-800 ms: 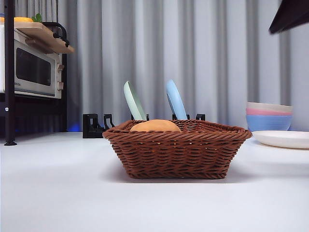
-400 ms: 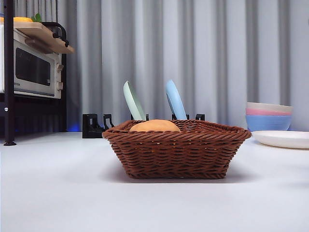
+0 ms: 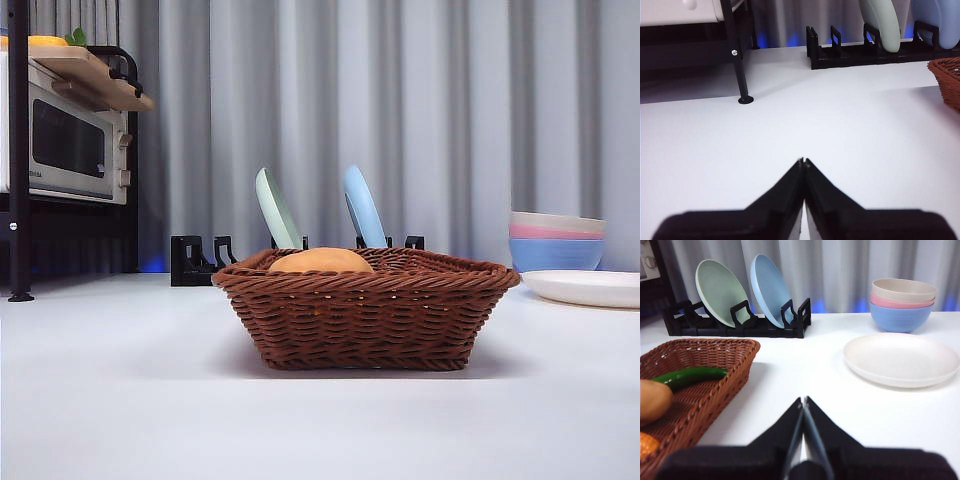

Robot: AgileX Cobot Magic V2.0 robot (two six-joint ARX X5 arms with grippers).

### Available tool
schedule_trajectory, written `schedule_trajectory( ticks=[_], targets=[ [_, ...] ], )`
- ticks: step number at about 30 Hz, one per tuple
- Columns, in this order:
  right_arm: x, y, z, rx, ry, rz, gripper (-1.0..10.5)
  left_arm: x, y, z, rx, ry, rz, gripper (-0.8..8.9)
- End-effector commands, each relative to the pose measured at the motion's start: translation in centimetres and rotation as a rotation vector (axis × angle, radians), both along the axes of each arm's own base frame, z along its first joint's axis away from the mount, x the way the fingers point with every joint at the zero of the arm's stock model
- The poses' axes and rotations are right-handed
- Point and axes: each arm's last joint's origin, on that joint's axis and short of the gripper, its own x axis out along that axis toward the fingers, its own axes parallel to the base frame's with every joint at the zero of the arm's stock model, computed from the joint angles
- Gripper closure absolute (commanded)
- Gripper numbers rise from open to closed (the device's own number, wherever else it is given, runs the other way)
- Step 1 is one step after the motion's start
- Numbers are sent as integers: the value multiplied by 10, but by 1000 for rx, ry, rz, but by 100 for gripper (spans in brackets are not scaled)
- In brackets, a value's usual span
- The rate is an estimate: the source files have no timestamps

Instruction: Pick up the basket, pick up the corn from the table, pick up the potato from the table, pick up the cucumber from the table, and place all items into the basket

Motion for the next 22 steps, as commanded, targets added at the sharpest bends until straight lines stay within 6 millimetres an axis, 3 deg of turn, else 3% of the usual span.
schedule_trajectory(
  ticks=[1,7,22],
  targets=[
    [-1,0,-10,3,32,-7,945,1,0,-5,-6,11,2,817],
    [-4,-1,-20,31,124,-37,945,1,0,-5,-6,11,2,817],
    [-4,-1,-20,54,125,-39,945,1,0,-5,-6,11,2,817]
  ],
)
